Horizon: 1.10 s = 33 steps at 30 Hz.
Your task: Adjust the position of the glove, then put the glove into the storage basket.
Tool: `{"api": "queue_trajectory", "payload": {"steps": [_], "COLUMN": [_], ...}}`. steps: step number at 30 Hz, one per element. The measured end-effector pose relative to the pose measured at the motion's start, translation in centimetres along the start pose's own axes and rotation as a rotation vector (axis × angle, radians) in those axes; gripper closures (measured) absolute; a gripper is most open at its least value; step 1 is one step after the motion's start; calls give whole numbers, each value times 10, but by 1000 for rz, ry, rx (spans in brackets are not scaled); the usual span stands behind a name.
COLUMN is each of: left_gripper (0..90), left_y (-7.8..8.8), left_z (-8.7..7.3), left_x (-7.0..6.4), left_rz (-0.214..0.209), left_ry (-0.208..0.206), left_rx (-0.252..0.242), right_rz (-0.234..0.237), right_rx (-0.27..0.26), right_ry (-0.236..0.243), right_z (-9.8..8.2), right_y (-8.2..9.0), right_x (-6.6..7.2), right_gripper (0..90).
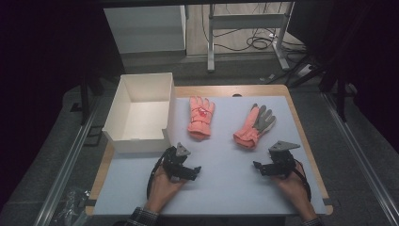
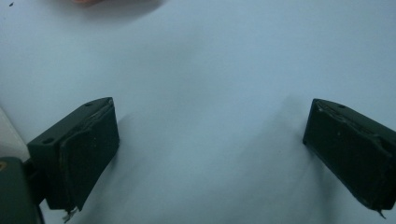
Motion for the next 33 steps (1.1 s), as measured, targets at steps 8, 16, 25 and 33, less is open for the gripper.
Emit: {"api": "queue_trajectory", "payload": {"steps": [8,16,25,33], "left_gripper": [36,36,36,36], "left_y": [0,0,0,0], "left_z": [0,0,0,0], "left_x": [0,0,0,0], "left_rz": [-1,-1,0,0], "left_ry": [1,-5,-5,-6], "left_rx": [-1,4,4,4], "right_rz": [0,1,1,-10], "right_rx": [0,-1,0,-14], "right_ry": [-2,-4,-3,-36], "right_z": [0,0,1,3], "right_y": [0,0,1,4], "right_x": [0,0,0,-4], "right_gripper": [140,140,146,148]}}
Point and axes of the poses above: each handheld gripper's, and its own axes: y roughly backward along the jaws, z roughly out of its top, x roughly to its left, the point moved 1 cm from there along -y, roughly forward along the jaws, and after that the axes turned 9 degrees about -y, right-handed, at the moved point
